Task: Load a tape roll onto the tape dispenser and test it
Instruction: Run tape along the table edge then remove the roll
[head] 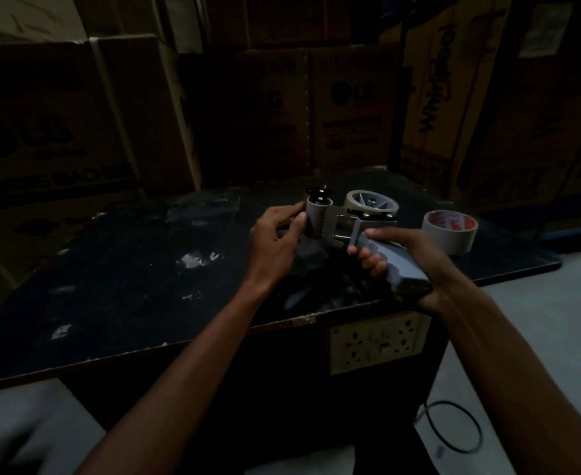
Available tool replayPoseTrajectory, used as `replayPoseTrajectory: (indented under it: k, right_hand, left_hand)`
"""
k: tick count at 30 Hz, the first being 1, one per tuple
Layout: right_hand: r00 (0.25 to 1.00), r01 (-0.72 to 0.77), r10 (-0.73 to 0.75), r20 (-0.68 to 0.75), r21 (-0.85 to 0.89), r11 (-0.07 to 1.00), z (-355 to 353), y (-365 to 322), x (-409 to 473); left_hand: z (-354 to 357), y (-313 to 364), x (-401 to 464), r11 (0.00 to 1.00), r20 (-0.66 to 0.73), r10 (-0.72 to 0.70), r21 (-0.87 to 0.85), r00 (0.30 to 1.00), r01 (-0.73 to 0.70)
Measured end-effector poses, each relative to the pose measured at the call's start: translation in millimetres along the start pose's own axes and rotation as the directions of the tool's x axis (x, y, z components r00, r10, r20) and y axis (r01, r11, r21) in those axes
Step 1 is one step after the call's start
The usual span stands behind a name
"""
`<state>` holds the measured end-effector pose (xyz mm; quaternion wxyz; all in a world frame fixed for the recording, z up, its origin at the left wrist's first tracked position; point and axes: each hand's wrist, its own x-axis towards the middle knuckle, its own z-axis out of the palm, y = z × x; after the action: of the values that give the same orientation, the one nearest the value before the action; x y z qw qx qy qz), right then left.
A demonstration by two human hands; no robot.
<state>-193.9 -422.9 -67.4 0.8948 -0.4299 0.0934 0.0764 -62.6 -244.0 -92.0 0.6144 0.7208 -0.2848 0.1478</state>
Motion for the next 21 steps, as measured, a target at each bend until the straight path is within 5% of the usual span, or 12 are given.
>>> replayPoseTrajectory:
  k: [21]
  right_hand:
    - [1.0, -0.016, 0.017, 0.014, -0.077, 0.997, -2.3, -24.1, 40.9]
  left_hand:
    - [-35.5, -23.3, 49.5, 0.893, 0.11, -0.306, -0.312, 0.946, 0.326]
